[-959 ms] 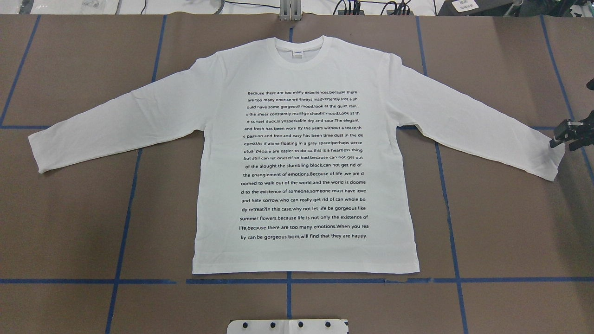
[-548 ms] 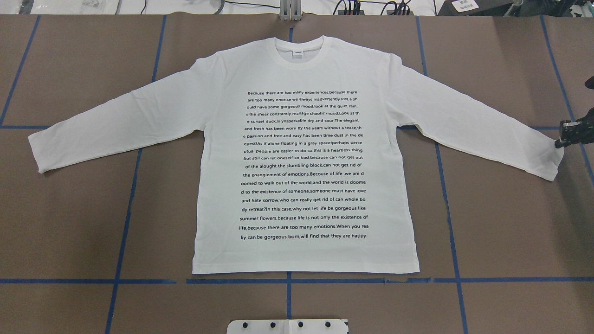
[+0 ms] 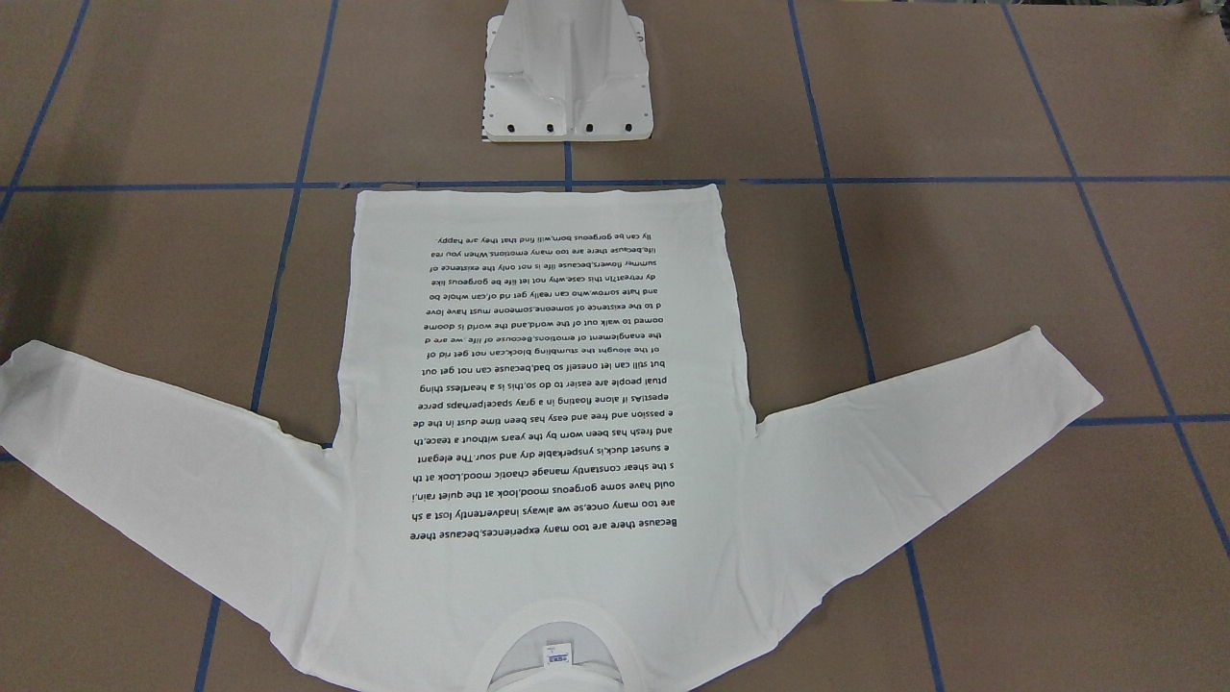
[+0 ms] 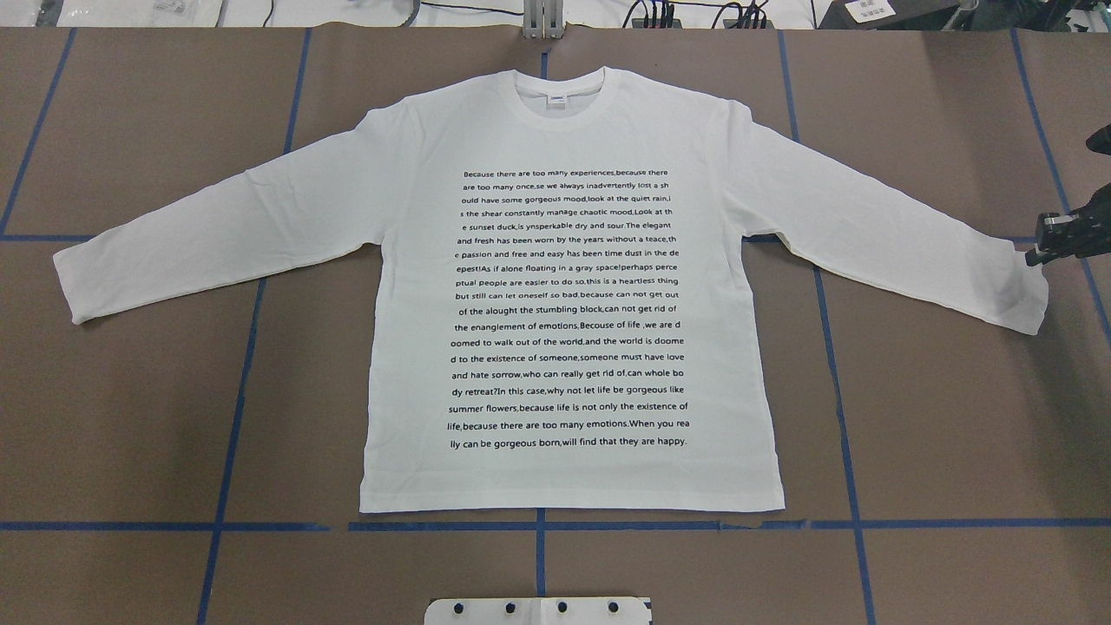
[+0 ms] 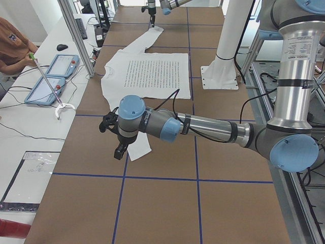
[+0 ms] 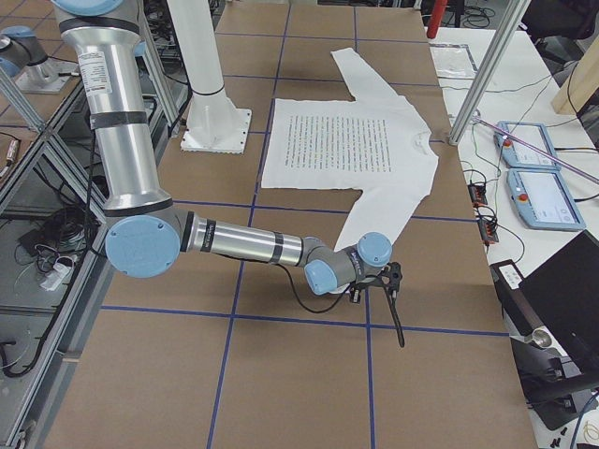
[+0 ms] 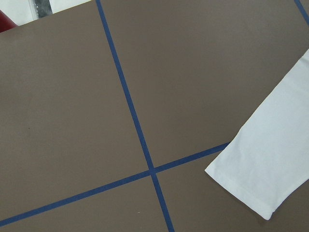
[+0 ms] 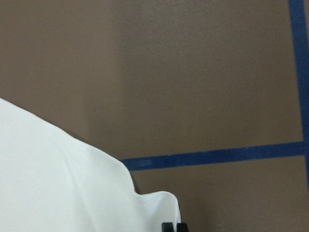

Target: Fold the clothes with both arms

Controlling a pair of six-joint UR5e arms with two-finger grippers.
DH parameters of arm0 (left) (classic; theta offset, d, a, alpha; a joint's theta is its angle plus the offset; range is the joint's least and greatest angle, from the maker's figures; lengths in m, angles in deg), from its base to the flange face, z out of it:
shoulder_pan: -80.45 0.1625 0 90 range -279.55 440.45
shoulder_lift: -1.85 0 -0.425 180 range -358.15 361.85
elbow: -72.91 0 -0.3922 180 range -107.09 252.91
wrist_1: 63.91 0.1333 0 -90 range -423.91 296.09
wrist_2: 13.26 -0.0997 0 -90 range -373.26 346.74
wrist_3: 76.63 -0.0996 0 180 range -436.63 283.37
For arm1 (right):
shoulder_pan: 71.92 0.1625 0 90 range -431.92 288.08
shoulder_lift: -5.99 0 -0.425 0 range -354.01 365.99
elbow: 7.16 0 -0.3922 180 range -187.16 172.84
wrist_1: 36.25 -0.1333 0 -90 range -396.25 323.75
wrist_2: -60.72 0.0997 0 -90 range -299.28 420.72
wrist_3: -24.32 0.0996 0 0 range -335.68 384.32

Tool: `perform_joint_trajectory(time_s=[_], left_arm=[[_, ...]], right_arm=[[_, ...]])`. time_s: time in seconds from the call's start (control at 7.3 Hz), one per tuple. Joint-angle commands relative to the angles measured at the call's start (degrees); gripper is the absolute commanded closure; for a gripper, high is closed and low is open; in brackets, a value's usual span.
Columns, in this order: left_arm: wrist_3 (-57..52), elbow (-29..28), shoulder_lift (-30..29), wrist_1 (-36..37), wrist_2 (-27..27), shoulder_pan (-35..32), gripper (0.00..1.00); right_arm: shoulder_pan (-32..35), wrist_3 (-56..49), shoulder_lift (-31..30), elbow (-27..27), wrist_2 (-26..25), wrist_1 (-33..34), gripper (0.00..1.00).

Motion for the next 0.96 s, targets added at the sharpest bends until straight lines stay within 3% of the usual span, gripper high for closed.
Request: perform_joint_trajectory(time_s=[0.0,0.41,0.68,0.82], left_arm=[[0.0,1.4,0.4,-0.1,0.7,0.0,0.0],[-0.4,1.1,0.4,-0.1,0.6,0.3,0.0],[0.0,1.3,0.5,-0.1,0.6,0.3,0.0],[0.1,1.3,0.6,-0.1,0.7,0.3,0.0]], right_arm=[[0.1,2.7,0.4,3.1,1.0,0.2,1.0],[-2.5,20.2,1.7,14.6,1.1,0.2,1.0],[-8.9,38.7,10.1,17.3,-0.3,0.3,1.0],[-13.8,46.3,15.6,16.7,-4.7,0.5,1.0]])
